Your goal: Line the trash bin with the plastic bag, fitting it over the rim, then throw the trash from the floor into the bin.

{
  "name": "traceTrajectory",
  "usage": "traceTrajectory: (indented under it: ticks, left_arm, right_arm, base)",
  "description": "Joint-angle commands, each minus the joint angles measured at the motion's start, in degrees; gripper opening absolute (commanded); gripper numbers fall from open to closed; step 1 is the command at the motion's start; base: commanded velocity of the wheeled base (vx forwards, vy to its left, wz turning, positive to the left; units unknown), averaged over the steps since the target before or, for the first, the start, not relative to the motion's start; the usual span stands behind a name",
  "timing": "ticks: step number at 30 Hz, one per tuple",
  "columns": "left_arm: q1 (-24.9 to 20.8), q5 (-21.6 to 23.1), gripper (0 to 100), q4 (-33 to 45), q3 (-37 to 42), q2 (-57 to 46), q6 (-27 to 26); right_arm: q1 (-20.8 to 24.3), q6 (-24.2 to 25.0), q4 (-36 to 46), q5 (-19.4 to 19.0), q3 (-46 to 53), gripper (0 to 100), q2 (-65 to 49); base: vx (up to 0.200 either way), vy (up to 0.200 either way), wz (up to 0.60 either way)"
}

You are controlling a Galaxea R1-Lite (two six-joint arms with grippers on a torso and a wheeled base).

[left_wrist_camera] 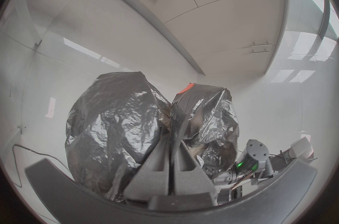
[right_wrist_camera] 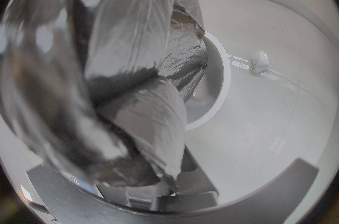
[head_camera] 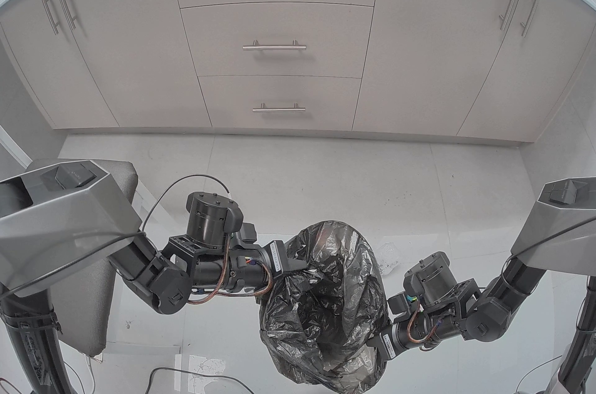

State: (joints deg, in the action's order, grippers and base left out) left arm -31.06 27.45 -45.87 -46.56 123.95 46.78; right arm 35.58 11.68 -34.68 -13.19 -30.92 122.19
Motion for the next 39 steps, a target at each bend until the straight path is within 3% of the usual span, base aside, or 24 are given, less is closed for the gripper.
traceTrajectory:
  ticks: [1, 6, 8, 9, 11, 15, 24, 29, 36, 39]
  left_arm:
    - [1.27, -0.12, 0, 1.22, -0.55, 1.38, -2.04]
    - [1.35, -1.00, 0, 7.46, -2.31, 1.20, -4.59]
    - [1.18, -5.66, 0, 14.06, -5.48, 1.55, -6.61]
    - [1.18, -5.66, 0, 14.06, -5.48, 1.55, -6.61]
    - [0.65, -15.06, 0, 18.71, -8.29, 3.14, -9.86]
    - [-1.11, -23.59, 0, 19.07, -9.78, 5.16, -11.27]
    - [-1.11, -24.38, 0, 18.71, -11.54, 7.79, -10.92]
    - [-1.19, -24.38, 0, 17.57, -11.01, 7.88, -10.83]
    - [-1.37, -24.38, 0, 18.10, -10.13, 7.27, -10.56]
    - [-1.90, -24.29, 0, 18.10, -7.94, 5.95, -10.21]
  right_arm:
    - [-0.43, 0.01, -0.12, 0.45, -0.64, 0, 1.48]
    - [-0.78, 0.10, -2.41, 0.71, -0.46, 0, 2.71]
    - [-1.22, 0.19, -4.60, 1.41, -0.20, 0, 3.41]
    - [-1.22, 0.19, -4.60, 1.41, -0.20, 0, 3.41]
    - [-1.22, 0.27, -6.01, 2.29, -0.02, 0, 4.02]
    - [-1.31, 0.36, -6.19, 2.64, -0.11, 0, 4.20]
    - [-1.48, 0.45, -8.47, 8.27, -0.64, 0, 6.66]
    - [-1.31, 0.10, -13.31, 9.67, 0.33, 0, 9.21]
    - [-0.87, -0.34, -13.31, 9.94, 1.21, 0, 9.21]
    - [-0.78, -4.03, -13.31, 9.85, 2.35, 0, 9.12]
  base:
    - [0.000, 0.000, 0.00]
    - [0.000, 0.000, 0.00]
    - [0.000, 0.000, 0.00]
    - [0.000, 0.000, 0.00]
    - [0.000, 0.000, 0.00]
    - [0.000, 0.000, 0.00]
    - [0.000, 0.000, 0.00]
    - [0.000, 0.000, 0.00]
    - [0.000, 0.000, 0.00]
    - [0.000, 0.000, 0.00]
